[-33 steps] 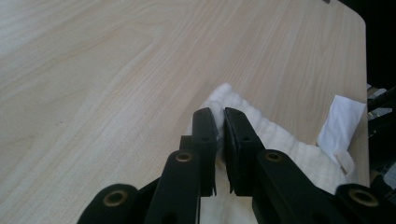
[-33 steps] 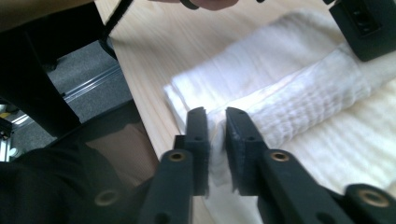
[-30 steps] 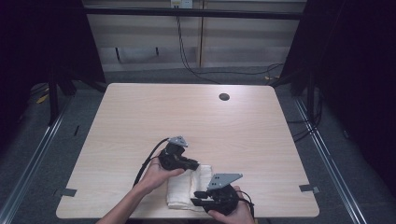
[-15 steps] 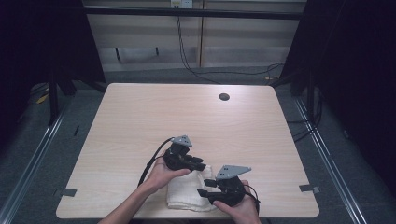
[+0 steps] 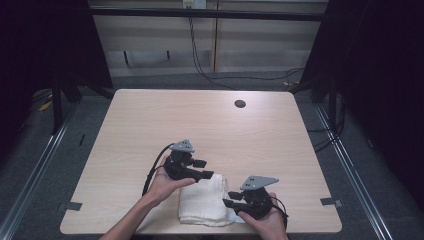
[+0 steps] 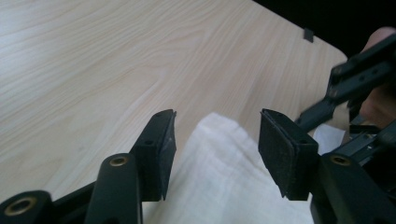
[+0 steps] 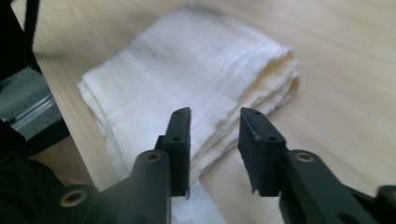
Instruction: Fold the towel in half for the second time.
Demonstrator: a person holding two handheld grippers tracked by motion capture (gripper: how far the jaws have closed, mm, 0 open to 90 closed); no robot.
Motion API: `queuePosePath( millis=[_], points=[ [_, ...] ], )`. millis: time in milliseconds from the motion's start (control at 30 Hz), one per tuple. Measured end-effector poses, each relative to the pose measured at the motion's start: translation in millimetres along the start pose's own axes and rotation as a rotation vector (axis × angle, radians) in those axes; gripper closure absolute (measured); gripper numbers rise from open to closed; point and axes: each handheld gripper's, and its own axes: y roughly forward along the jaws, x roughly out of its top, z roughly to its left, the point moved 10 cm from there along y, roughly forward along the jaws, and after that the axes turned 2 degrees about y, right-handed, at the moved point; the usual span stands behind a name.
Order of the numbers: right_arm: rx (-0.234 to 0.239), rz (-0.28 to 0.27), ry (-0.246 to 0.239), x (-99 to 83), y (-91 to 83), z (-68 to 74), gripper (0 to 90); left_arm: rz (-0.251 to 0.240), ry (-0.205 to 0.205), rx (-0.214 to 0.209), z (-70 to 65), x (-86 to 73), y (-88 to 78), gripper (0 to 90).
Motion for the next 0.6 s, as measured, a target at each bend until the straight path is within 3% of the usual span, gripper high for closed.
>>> queuePosePath(
  millis=[100, 167, 267, 433, 600],
  points=[
    [0.024, -0.029, -0.019, 6.3, -3.5, -1.2, 59.1, 0.019, 0.006, 0.022, 2.3, -7.1, -3.0, 46.0],
    [0.007, -0.014, -0.042, 9.4, -6.3, -9.8, 56.6, 0.047, 0.012, 0.041, 4.9, -15.5, -8.6, 41.2],
    [-0.004, -0.031, -0.032, 13.4, -12.2, -17.7, 55.3, 0.037, 0.000, 0.072, 12.8, -24.9, -30.7, 39.6],
    [-0.029, -0.063, -0.017, 15.1, -21.5, -30.3, 52.8, 0.029, -0.014, 0.119, 21.1, -34.5, -53.8, 38.8],
    [-0.047, -0.071, 0.008, 11.4, -31.0, -42.6, 50.0, 0.048, -0.002, 0.142, 18.7, -50.0, -69.7, 37.7]
  ],
)
